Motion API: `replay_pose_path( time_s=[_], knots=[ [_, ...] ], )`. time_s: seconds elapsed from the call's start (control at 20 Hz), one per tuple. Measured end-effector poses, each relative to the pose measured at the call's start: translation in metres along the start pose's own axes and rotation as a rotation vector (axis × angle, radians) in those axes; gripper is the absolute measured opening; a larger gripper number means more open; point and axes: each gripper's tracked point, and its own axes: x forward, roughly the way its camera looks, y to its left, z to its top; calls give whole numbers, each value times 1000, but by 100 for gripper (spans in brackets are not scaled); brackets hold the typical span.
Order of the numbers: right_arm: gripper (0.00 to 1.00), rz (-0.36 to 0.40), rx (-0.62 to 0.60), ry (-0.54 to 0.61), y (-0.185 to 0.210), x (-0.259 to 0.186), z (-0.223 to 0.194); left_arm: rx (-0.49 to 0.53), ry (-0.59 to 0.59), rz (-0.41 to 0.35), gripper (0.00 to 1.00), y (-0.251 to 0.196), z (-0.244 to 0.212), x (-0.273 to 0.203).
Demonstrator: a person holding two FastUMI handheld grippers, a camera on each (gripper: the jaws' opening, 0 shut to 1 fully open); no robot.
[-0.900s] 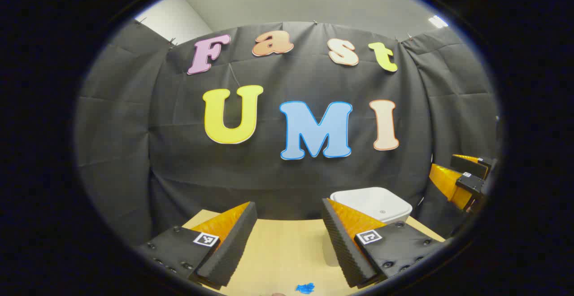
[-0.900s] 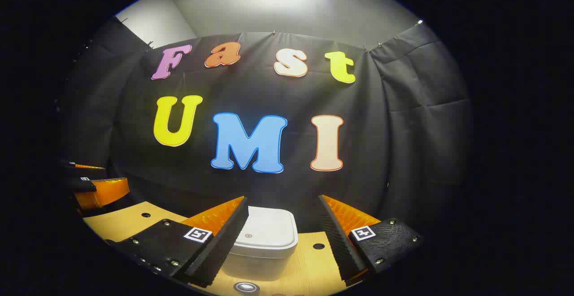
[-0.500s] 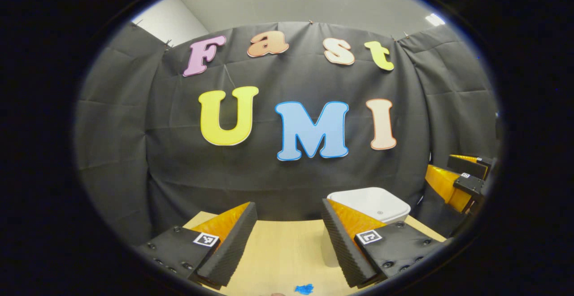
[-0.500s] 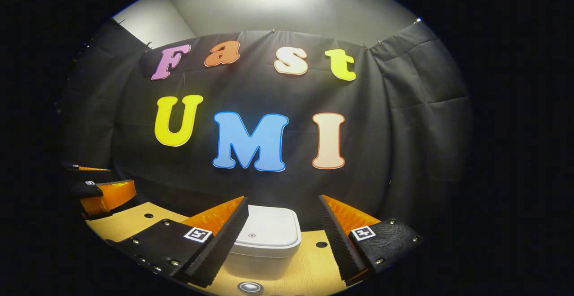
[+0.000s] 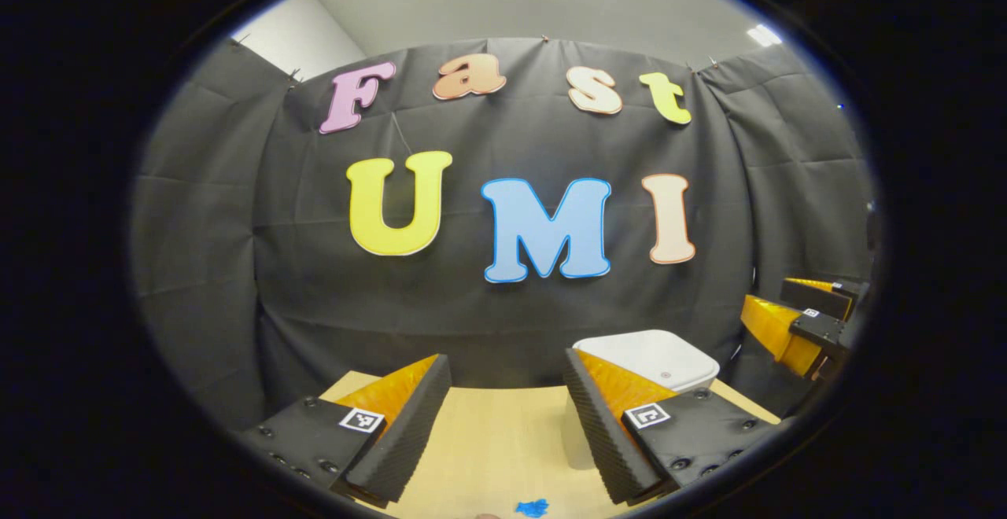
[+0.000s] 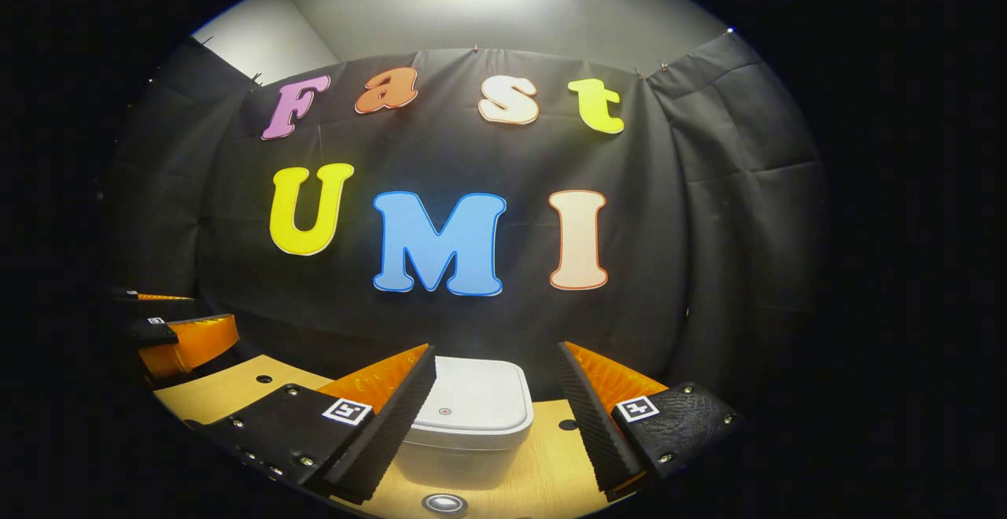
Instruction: Press the lid of the desktop garbage bin to open it, pick up the crumpled paper on the desktop and throw it into the bin, then pick up the pop can on the desktop and drop it into the bin, and finally close the garbage bin lid.
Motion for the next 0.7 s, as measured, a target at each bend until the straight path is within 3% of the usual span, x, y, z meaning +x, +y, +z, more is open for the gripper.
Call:
replay_pose_path(
  time_s=[0.2,0.3,0.4,0.45,0.6,0.65,0.7],
  knots=[
    [97,10,6,6,2,0,-1,1,-3,0,94,-2,2,-2],
    [89,14,11,12,3,1,-3,0,-1,0,96,-3,1,-5],
    [92,15,14,23,4,1,-5,-3,-1,0,96,-5,1,-6],
    [82,23,17,29,5,2,-6,-3,-1,1,96,-4,2,-5],
    [67,40,19,43,9,4,-10,0,-4,4,96,-2,2,-6],
    [70,43,20,46,9,4,-10,1,-4,5,96,-1,3,-6],
    [60,53,23,52,12,5,-12,2,-5,5,94,-1,3,-5]
  ],
)
